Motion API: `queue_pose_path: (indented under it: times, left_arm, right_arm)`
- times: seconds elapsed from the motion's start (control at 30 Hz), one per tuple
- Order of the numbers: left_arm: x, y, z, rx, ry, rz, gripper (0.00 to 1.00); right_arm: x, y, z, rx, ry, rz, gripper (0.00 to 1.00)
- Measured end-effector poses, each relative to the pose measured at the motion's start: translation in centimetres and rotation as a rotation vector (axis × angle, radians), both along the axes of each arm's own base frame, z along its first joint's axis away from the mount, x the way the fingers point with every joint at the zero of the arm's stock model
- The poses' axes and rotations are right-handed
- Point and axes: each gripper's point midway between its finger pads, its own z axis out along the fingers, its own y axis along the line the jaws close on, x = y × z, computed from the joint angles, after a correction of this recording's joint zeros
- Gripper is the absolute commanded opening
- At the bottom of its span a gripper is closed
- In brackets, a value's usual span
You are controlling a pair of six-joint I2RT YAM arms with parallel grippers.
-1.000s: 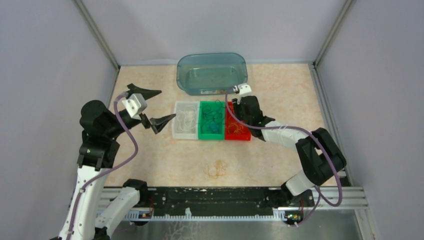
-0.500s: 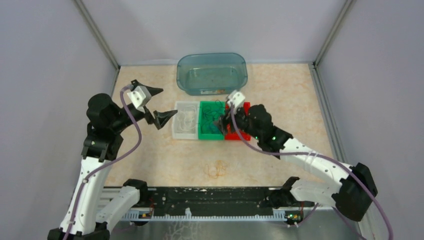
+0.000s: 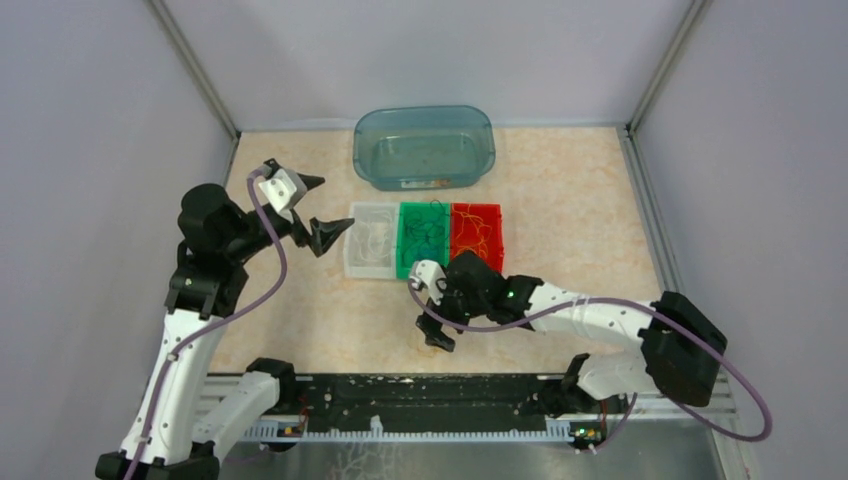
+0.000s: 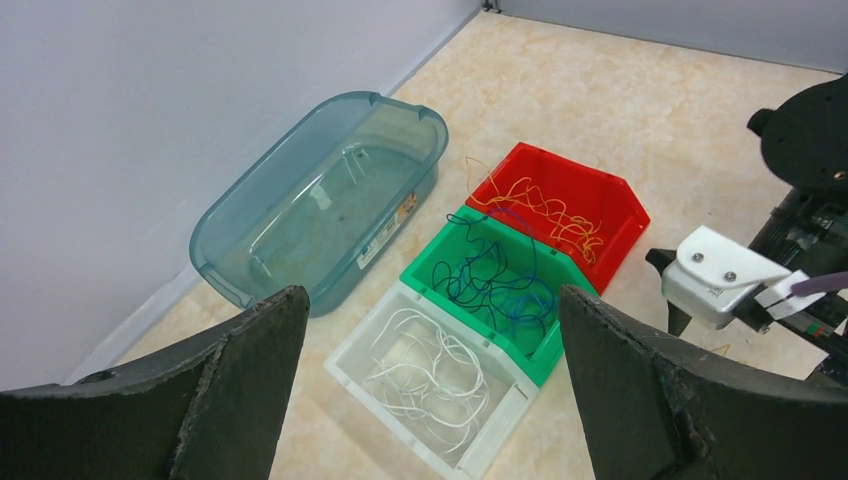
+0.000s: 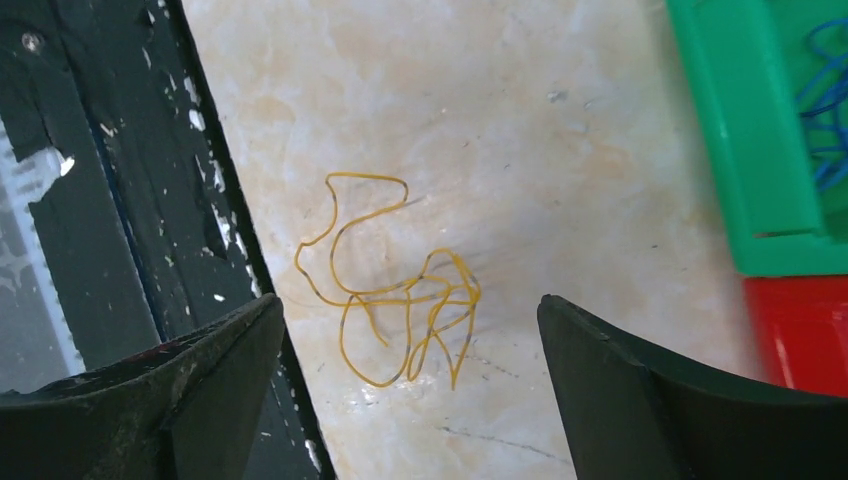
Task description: Untangle the cables
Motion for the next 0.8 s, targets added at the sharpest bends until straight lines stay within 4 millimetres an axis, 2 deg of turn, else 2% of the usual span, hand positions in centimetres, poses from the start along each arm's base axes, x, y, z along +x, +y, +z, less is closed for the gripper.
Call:
queue_pose_path:
  times: [0.2,0.3,0.4,0.53,0.57,0.6,0.63,0.67,0.8]
  left_arm:
    - [-0.4,0.1,0.0,0.018,-0.016,-0.003,1.0]
    - [-0.6,0.2,0.1,0.021,-0.023,-0.006,1.0]
    - [-0.6,0.1,0.0,0.022,-0.024,-0.009,1.0]
    - [-0.7,0.2,0.0,0.026,-0.022,-0.01,1.0]
    - [-0.7,0.2,0.0,0.027,-0.024,-0.01,1.0]
    - [-0.7,0.2,0.0,0.027,-0.024,-0.01,1.0]
    - [-0.7,0.2,0.0,0.027,-0.024,-0.01,1.0]
    - [-0.7,0.2,0.0,0.027,-0.025,-0.01,1.0]
    - [-0.8,0.2,0.0,0.03,-0.03,-0.012,1.0]
  right_arm:
    - [-1.0,-0.1,-3.0,-0.075,0.078,0.027,0.99]
    - [-1.0,0.0,-4.1,-0.104,0.102,0.019,0.9]
    - [-1.0,-0.3,-5.5,-0.145,0.125,0.005,0.73]
    - [-1.2,-0.6,-6.4,-0.171,0.157,-0.011,0.58]
    - [-1.3,-0.5,-6.4,-0.169,0.161,-0.016,0.5]
    - [-1.2,-0.5,-6.3,-0.165,0.162,-0.019,0.35]
    - [-1.2,-0.4,-6.3,-0.164,0.161,-0.02,0.1]
    - [-1.2,-0.4,-6.3,-0.163,0.164,-0.025,0.0]
    - [-0.9,-0.4,-6.2,-0.162,0.158,-0.046,0.0]
